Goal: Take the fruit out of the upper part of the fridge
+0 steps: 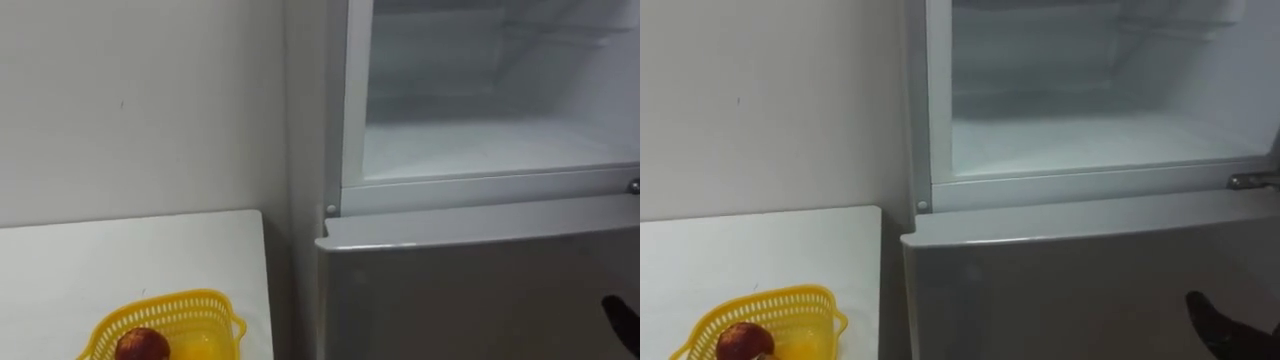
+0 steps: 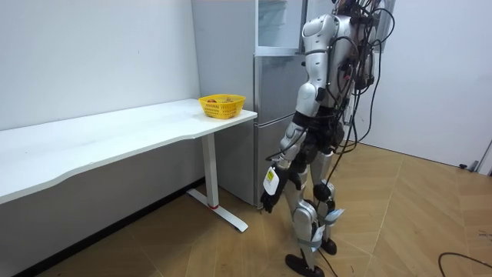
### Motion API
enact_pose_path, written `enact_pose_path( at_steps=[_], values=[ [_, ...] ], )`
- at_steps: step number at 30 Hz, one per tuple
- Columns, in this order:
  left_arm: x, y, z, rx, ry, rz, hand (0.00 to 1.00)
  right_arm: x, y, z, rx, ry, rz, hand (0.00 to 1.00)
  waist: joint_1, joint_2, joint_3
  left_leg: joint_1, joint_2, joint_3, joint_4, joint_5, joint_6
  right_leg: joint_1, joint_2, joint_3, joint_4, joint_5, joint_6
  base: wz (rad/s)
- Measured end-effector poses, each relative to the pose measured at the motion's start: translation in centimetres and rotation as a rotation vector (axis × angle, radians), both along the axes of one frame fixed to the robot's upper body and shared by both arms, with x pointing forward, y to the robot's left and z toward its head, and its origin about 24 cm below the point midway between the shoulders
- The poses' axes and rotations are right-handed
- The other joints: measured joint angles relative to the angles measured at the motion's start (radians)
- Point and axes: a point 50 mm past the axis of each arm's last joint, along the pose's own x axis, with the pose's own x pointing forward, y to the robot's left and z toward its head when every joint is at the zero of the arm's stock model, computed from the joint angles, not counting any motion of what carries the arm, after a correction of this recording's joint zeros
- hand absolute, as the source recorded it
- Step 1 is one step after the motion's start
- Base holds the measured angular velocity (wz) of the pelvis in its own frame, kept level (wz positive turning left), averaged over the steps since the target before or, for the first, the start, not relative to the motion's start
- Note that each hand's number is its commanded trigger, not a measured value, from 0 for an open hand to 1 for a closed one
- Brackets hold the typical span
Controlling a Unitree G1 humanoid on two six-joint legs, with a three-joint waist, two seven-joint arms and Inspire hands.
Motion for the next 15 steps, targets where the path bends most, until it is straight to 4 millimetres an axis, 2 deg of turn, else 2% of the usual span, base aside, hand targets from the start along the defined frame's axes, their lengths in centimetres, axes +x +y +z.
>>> enact_pose_path(
  at_steps=[2,9,13,15],
  values=[
    [0.0,-0.1,0.0,-0.003,-0.002,-0.001,0.00,0.0,-0.3,-1.5,0.057,0.071,0.010,0.00,0.002,-0.006,-0.0011,0.000,0.000,0.001,0.000,0.000,0.000,-0.001,0.000,0.002,0.001,0.000,0.000,0.00],
    [0.2,0.0,0.1,0.010,-0.004,0.013,0.00,-0.7,-0.9,-5.7,0.331,0.195,-0.002,0.00,0.002,-0.003,-0.0014,-0.009,0.000,0.001,-0.001,0.000,0.000,-0.005,0.002,0.012,0.000,0.001,0.001,0.00],
    [-0.1,0.1,0.1,0.016,0.007,0.016,0.00,-1.3,-1.2,-7.5,0.466,0.219,-0.037,0.00,0.001,-0.002,-0.0015,-0.009,0.000,0.001,0.000,0.000,0.000,-0.003,0.003,0.017,0.000,0.001,0.001,-0.01],
    [-0.3,0.0,0.1,0.016,0.015,0.019,0.00,-1.6,-1.2,-8.4,0.589,0.202,-0.069,0.00,-0.001,-0.001,-0.0010,-0.009,0.000,0.002,0.000,0.000,0.000,-0.004,0.003,0.017,-0.002,0.001,0.000,0.00]
  ],
)
